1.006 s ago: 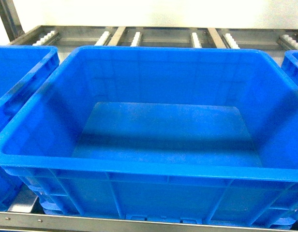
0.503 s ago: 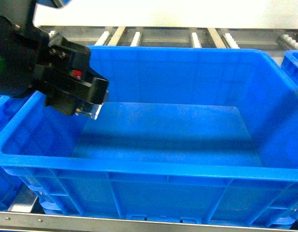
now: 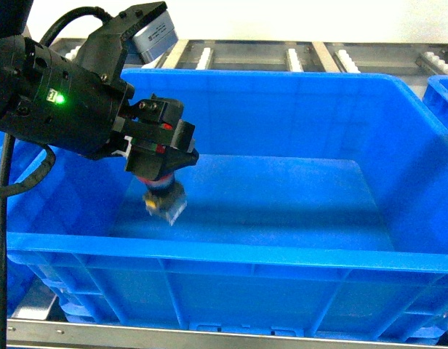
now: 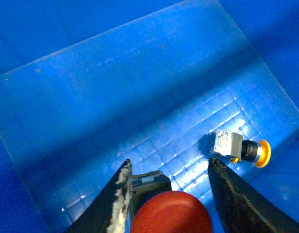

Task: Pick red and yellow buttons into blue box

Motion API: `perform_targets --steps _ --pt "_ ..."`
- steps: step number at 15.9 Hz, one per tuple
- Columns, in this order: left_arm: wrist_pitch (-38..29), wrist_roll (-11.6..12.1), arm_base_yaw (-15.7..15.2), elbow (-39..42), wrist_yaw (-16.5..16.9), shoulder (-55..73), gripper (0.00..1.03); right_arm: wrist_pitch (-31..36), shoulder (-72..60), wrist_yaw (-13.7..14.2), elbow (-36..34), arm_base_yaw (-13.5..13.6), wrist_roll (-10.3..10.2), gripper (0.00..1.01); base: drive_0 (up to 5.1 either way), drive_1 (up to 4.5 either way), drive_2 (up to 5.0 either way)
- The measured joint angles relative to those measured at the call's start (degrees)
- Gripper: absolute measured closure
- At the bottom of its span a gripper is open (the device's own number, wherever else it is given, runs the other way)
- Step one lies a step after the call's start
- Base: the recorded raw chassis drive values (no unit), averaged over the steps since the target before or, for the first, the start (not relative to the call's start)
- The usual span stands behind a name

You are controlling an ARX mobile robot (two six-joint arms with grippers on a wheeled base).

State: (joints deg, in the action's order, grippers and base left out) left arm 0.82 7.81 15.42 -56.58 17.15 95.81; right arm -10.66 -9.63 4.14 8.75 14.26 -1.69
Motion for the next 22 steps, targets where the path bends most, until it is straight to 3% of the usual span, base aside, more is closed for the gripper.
perform_targets --steps 1,2,3,5,7,10,12,13,15,16,17,18,20,22 --pt "-1.09 -0.22 -0.07 0.02 -0.24 0.0 0.37 0.0 0.0 0.0 0.0 0.0 0.0 0.03 0.0 0.0 0.0" --pt "-3.3 -0.48 -0.31 1.64 -1.51 -0.22 0.14 -0.02 0.0 -0.02 0.0 0.0 0.0 0.03 0.0 0.0 0.0" --pt "-5.92 -0.79 -0.48 2.99 -3.02 -0.79 0.05 0.0 0.0 -0.02 0.0 0.0 0.0 0.03 0.0 0.0 0.0" --pt "-16.96 -3.32 -3.04 8.39 -9.11 -7.5 0.05 0.0 0.0 0.0 0.0 -0.02 0.0 0.03 0.0 0.0 0.0" --pt "-26.51 -4.42 -6.34 14.78 -11.65 -19.63 0.05 -0.02 0.0 0.0 0.0 0.0 0.0 0.03 0.0 0.0 0.0" --pt "-20.72 -6.21 -8.59 21.0 -15.21 -35.34 0.05 -0.02 0.0 0.02 0.0 0.0 0.0 0.03 0.0 0.0 0.0" --pt "-7.76 -9.16 -6.51 24.63 -21.03 -50.77 0.05 0.0 0.0 0.07 0.0 0.0 0.0 0.03 0.0 0.0 0.0" --pt "-1.95 -10.51 -4.33 25.05 -25.97 -57.7 0.05 0.0 0.0 0.07 0.0 0.0 0.0 0.03 0.0 0.0 0.0" --pt "-0.13 -11.67 -3.52 24.92 -29.7 -63.65 0.05 0.0 0.0 0.11 0.0 0.0 0.0 0.03 0.0 0.0 0.0" --pt "0.22 -11.89 -3.74 25.16 -29.79 -62.53 0.05 0.63 0.04 0.48 -0.09 0.04 0.0 0.03 0.0 0.0 0.0" --pt "-4.22 -10.95 -4.37 27.23 -28.48 -62.9 0.12 7.87 1.77 5.6 -2.58 1.6 0.52 0.11 0.0 0.0 0.0" --pt "-5.99 -10.05 -5.18 30.03 -27.28 -63.98 0.21 10.73 4.2 8.46 -4.52 1.42 0.9 0.2 0.0 0.0 0.0" --pt "-7.39 -9.05 -7.04 35.21 -25.75 -67.19 0.37 11.32 5.31 8.35 -5.01 -1.84 1.27 0.36 0.0 0.0 0.0" --pt "-9.51 -8.85 -8.83 39.06 -24.02 -70.36 0.59 10.99 6.19 5.4 -5.7 -4.9 1.29 0.58 0.0 0.0 0.0"
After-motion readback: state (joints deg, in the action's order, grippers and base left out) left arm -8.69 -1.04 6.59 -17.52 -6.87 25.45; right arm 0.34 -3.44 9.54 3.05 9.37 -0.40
